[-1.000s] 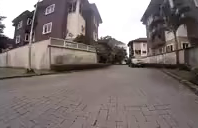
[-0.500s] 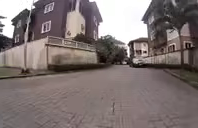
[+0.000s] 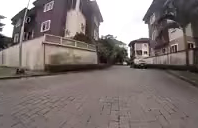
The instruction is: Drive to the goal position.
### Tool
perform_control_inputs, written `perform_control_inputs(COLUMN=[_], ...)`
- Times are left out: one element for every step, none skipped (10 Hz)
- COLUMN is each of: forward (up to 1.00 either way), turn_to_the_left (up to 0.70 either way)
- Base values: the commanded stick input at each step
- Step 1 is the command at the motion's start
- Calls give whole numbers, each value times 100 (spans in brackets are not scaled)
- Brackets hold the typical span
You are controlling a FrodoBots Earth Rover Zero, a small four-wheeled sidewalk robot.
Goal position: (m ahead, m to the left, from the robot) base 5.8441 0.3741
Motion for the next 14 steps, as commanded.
perform_control_inputs(forward=[70,70,70,70,70,70,70,70,70,70,70,70,70,70], turn_to_the_left=[0,0,0,0,0,0,0,0,0,0,0,0,0,0])
